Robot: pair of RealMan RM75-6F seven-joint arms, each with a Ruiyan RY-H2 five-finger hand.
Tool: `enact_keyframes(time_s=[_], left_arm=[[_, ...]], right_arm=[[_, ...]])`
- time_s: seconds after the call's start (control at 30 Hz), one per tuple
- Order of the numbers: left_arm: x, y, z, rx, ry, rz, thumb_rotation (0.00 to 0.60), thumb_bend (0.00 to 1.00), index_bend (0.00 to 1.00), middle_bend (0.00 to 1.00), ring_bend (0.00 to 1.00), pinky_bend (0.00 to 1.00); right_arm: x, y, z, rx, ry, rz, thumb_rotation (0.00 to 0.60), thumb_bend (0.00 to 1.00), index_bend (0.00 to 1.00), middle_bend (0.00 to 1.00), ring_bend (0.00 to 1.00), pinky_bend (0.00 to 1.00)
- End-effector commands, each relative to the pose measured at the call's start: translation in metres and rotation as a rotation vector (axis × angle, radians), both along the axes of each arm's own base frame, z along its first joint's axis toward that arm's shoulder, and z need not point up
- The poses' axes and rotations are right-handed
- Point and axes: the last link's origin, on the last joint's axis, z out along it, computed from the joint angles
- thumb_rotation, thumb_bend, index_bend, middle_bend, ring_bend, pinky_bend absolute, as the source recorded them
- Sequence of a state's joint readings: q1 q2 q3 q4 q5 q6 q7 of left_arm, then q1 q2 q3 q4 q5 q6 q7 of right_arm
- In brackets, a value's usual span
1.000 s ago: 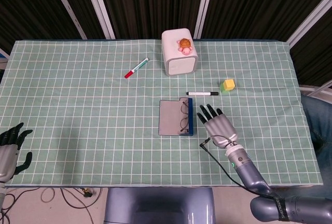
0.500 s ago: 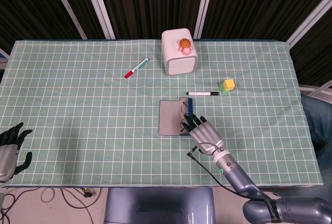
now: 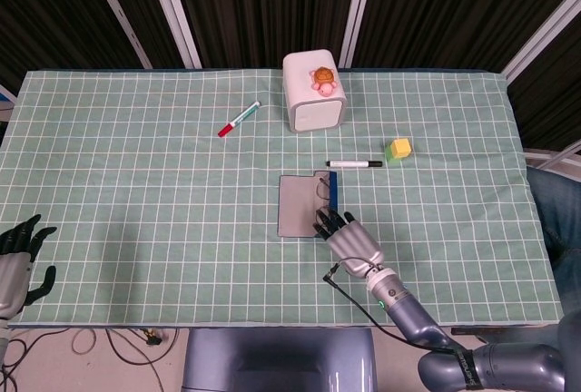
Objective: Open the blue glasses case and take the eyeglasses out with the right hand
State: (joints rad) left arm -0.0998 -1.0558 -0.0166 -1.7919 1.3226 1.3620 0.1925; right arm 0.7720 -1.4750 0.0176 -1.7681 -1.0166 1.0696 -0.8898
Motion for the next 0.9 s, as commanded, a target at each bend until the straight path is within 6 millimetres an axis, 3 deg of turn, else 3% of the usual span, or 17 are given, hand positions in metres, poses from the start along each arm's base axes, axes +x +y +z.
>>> enact_keyframes(time_s=[0.03, 0.37, 0.9], left_arm=[[0.0, 0.0, 0.0, 0.0, 0.001, -0.001, 0.6, 0.46, 0.17, 0.0, 0.0, 0.09], [0.0, 0.0, 0.0, 0.004, 0.004, -0.003, 0.6, 0.46, 0.17, 0.0, 0.0, 0.08], [0.0, 0.0, 0.0, 0.006, 0.007, -0.004, 0.6, 0.46, 0.17, 0.0, 0.0, 0.09]], right_arm=[[-0.004, 0.0, -0.001, 0.0, 0.006, -0.005, 0.6, 0.18, 0.15, 0.0, 0.04, 0.24], [-0.015, 0.003, -0.004, 0.001, 0.036, -0.013, 0.6, 0.18, 0.23, 0.0, 0.04, 0.24], [-0.031, 0.003, 0.004, -0.017, 0.045, -0.042, 0.6, 0.18, 0.24, 0.0, 0.04, 0.24]])
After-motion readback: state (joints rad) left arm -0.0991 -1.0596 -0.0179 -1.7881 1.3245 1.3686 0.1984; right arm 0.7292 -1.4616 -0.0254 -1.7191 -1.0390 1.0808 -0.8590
